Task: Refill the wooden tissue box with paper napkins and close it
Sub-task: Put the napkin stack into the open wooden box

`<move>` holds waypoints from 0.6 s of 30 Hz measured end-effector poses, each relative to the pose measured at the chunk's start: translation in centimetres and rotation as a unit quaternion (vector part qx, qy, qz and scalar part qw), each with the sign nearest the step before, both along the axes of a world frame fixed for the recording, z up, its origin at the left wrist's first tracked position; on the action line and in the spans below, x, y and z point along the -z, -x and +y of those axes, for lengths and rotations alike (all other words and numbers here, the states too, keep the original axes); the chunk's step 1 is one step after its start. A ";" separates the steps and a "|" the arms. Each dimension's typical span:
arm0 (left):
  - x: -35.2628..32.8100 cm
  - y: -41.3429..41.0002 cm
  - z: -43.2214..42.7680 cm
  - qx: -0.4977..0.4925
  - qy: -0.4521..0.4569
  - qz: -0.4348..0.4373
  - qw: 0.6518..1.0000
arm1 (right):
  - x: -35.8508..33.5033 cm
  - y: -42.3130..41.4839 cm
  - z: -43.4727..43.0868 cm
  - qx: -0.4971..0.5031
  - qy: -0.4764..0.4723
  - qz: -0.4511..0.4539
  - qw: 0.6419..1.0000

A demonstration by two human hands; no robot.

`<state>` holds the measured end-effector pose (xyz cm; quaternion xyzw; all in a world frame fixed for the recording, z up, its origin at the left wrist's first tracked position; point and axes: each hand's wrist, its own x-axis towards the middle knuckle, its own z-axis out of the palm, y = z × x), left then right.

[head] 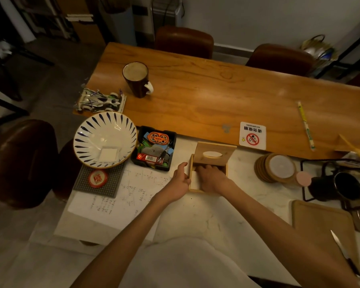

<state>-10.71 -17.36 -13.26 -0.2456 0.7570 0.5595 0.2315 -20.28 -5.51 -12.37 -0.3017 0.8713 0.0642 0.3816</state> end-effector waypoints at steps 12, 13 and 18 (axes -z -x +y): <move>-3.0 1.0 1.1 0.110 0.127 -0.013 0.986 | -3.7 -1.2 4.7 0.073 0.143 0.160 0.974; -3.2 1.8 1.1 0.140 0.136 -0.043 0.980 | -3.9 -1.0 5.5 0.072 0.087 0.189 0.975; -3.3 4.9 1.8 0.234 0.250 -0.112 0.933 | -3.6 0.7 4.5 0.101 -0.058 0.056 0.992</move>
